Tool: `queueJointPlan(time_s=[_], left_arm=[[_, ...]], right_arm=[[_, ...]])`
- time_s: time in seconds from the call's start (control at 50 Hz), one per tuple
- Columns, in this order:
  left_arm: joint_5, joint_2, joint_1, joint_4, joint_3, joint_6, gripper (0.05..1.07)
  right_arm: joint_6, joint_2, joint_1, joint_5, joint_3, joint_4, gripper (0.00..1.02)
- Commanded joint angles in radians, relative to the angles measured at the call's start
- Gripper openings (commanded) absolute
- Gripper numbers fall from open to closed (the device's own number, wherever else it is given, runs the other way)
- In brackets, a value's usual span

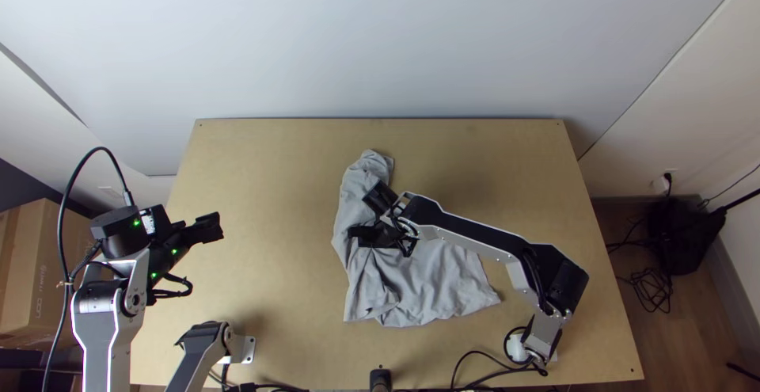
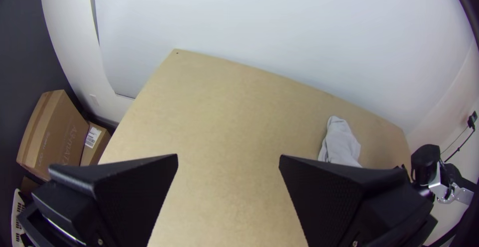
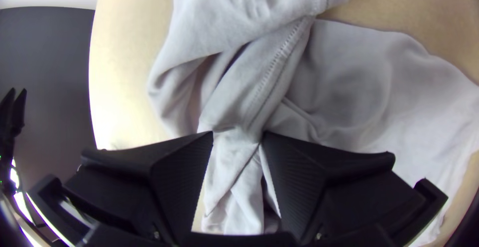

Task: Fold the t-shirt

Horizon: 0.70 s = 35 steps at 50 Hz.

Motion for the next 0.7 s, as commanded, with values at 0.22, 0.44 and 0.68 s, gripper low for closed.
queueJointPlan(time_s=[0.22,0.44,0.68], left_arm=[[0.003,-0.023,0.008,0.008,-0.03,0.004,1.03],[0.003,-0.023,0.008,0.017,-0.033,0.015,1.03],[0.004,-0.018,0.002,0.029,-0.047,0.015,1.03]], right_arm=[[0.004,0.061,-0.017,-0.004,0.056,0.046,0.33],[0.001,0.041,-0.019,0.011,0.062,0.044,0.23],[-0.008,0.018,-0.021,0.013,0.084,0.044,0.23]])
